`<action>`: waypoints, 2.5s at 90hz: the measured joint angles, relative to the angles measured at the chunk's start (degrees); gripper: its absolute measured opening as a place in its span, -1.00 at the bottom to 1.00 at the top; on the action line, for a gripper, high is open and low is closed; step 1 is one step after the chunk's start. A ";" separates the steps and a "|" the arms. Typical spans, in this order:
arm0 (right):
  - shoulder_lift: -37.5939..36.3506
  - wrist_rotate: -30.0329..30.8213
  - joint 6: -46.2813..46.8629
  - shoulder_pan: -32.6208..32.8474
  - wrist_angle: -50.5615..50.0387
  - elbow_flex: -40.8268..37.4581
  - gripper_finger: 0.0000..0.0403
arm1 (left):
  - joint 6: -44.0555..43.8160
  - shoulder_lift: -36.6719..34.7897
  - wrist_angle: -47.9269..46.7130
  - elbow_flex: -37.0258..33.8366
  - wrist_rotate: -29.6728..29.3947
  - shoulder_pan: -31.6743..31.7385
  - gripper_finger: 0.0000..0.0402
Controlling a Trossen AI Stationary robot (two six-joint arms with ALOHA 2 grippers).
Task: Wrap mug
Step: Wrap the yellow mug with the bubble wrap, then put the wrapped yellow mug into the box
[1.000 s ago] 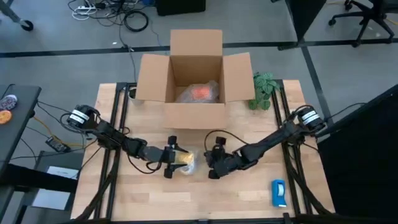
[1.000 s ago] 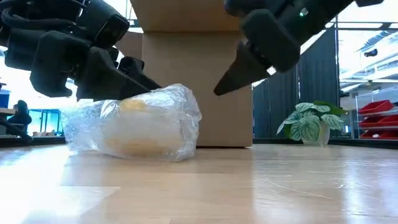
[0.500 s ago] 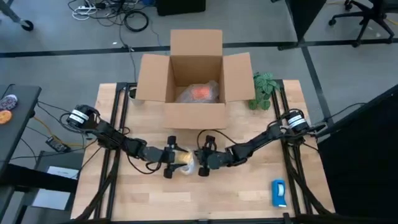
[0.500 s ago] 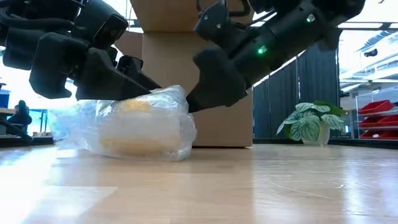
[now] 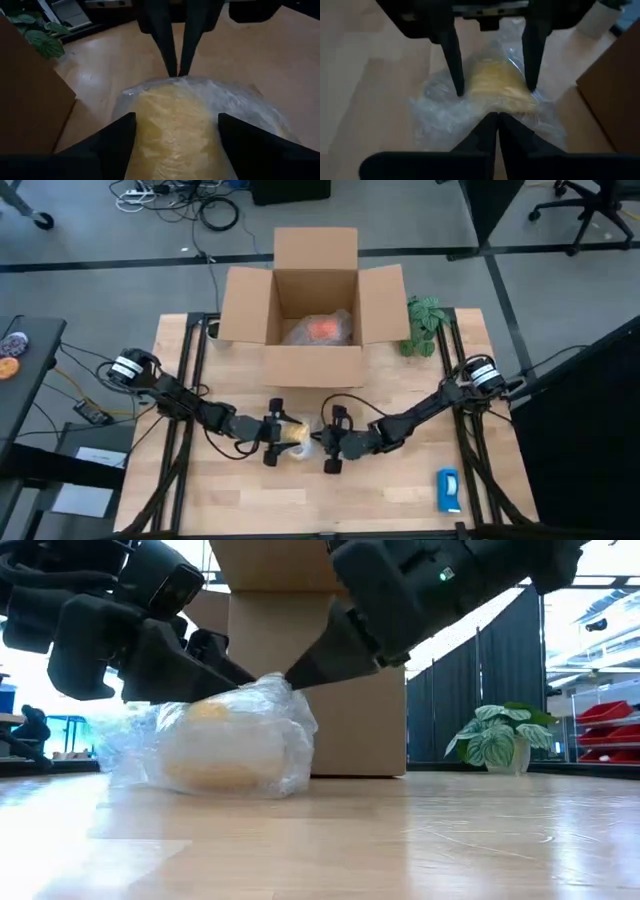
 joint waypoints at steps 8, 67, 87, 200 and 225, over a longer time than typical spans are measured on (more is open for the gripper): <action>0.99 0.34 -0.21 0.30 1.09 0.00 -1.00 | 0.01 0.00 0.46 0.00 -0.02 0.00 0.30; -6.57 4.61 -26.67 6.03 -4.94 1.49 -0.56 | -4.22 -0.03 6.52 -0.07 1.00 -0.28 0.30; -6.64 3.82 -36.52 2.20 -10.34 1.57 -0.18 | -7.11 -0.26 4.66 0.11 0.63 -0.31 0.30; -2.69 -9.95 -80.13 -2.31 -4.43 -2.45 -0.05 | -8.78 -0.37 4.20 0.11 2.70 0.55 0.19; 12.32 2.28 -98.47 -1.56 22.91 2.49 -0.06 | -8.78 -0.39 4.07 0.15 3.76 0.44 0.19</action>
